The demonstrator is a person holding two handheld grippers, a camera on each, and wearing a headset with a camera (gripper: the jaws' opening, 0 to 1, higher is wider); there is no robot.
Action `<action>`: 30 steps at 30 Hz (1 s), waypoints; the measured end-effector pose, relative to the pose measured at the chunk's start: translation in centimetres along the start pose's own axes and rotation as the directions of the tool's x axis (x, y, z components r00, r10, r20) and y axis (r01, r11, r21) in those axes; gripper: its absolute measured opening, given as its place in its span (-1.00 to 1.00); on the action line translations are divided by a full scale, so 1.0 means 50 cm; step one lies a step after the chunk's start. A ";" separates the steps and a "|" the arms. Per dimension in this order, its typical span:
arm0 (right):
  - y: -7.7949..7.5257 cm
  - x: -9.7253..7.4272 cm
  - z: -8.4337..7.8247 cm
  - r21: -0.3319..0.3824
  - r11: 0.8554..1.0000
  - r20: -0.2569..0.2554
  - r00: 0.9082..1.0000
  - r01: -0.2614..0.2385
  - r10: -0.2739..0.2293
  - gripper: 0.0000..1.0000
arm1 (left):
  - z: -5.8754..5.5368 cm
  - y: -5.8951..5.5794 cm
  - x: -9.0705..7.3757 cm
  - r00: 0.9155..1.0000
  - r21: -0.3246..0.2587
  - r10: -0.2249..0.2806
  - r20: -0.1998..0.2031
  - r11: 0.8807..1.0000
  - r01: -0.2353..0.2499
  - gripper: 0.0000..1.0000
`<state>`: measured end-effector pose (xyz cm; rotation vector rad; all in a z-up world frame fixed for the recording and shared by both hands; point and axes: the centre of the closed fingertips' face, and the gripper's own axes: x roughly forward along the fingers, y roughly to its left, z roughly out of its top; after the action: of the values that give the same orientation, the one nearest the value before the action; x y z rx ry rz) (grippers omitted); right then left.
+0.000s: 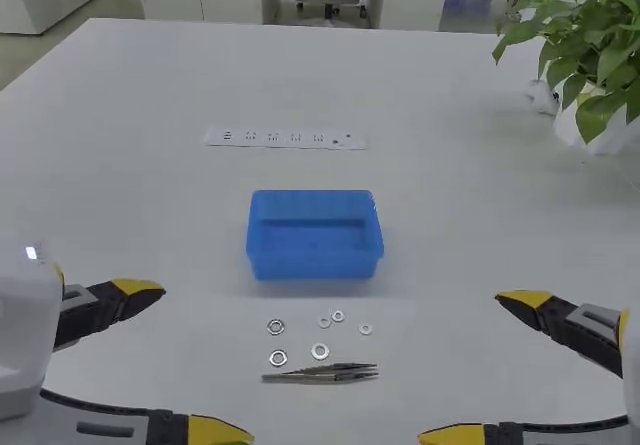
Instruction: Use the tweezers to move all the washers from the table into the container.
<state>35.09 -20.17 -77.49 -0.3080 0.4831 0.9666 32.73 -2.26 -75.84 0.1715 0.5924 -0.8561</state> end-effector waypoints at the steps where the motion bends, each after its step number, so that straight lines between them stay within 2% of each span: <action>1: 0.001 0.001 -0.001 -0.001 1.000 -0.004 1.000 -0.001 0.001 0.84 | -0.001 0.001 0.000 1.000 -0.001 0.000 0.001 1.000 0.000 0.98; 5: 0.005 0.006 -0.001 -0.003 1.000 -0.005 1.000 -0.008 0.008 0.84 | -0.010 0.004 0.004 1.000 0.004 0.007 -0.011 1.000 -0.007 0.97; 11: 0.004 0.010 0.000 -0.005 1.000 -0.012 1.000 -0.011 0.010 0.82 | -0.001 0.006 0.007 1.000 -0.010 0.005 0.009 1.000 -0.005 0.97; 13: 0.003 0.012 0.001 -0.004 1.000 -0.010 1.000 -0.011 0.011 0.82 | 0.027 0.007 0.005 0.998 -0.018 0.005 0.069 1.000 -0.004 0.95; 14: 0.002 0.013 0.002 -0.004 1.000 -0.010 1.000 -0.012 0.012 0.81 | 0.034 0.009 0.005 0.996 -0.020 0.008 0.085 1.000 -0.006 0.95; 16: 0.002 0.015 0.002 -0.009 1.000 -0.012 1.000 -0.014 0.014 0.81 | 0.034 0.017 0.008 0.997 -0.025 0.015 0.079 1.000 -0.013 0.94; 18: 0.002 0.020 0.002 -0.010 1.000 -0.014 1.000 -0.019 0.019 0.80 | 0.024 0.024 0.015 0.998 -0.007 0.023 0.054 1.000 -0.023 0.92; 20: 0.003 0.023 0.002 -0.016 1.000 -0.015 1.000 -0.024 0.024 0.79 | 0.016 0.021 0.022 0.999 0.005 0.017 0.032 1.000 -0.018 0.92; 22: 0.004 0.028 0.001 -0.028 0.999 -0.022 0.999 -0.030 0.029 0.78 | 0.002 0.015 0.027 1.000 0.017 0.005 -0.008 1.000 -0.005 0.92; 23: 0.004 0.030 0.000 -0.029 0.999 -0.027 0.999 -0.034 0.034 0.78 | -0.018 0.012 0.028 0.997 0.049 0.005 -0.075 0.999 -0.001 0.92; 24: 0.004 0.032 0.001 -0.029 0.999 -0.026 0.999 -0.037 0.036 0.77 | -0.028 0.012 0.030 0.994 0.069 0.009 -0.106 0.998 -0.001 0.91; 25: 0.003 0.034 0.001 -0.029 0.999 -0.025 0.999 -0.041 0.040 0.77 | -0.032 0.010 0.033 0.993 0.079 0.013 -0.114 0.997 -0.004 0.91; 27: 0.002 0.041 -0.001 -0.029 0.998 -0.032 0.998 -0.047 0.047 0.75 | -0.038 0.004 0.043 0.994 0.040 -0.005 -0.113 0.999 0.009 0.87; 30: 0.004 0.052 -0.005 -0.032 0.997 -0.041 0.997 -0.064 0.063 0.73 | -0.035 0.002 0.054 0.996 0.034 -0.017 -0.092 0.999 0.020 0.84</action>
<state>36.10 -18.35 -79.04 -0.3437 0.5160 1.0323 33.43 -3.32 -78.82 0.2382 0.6664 -0.8806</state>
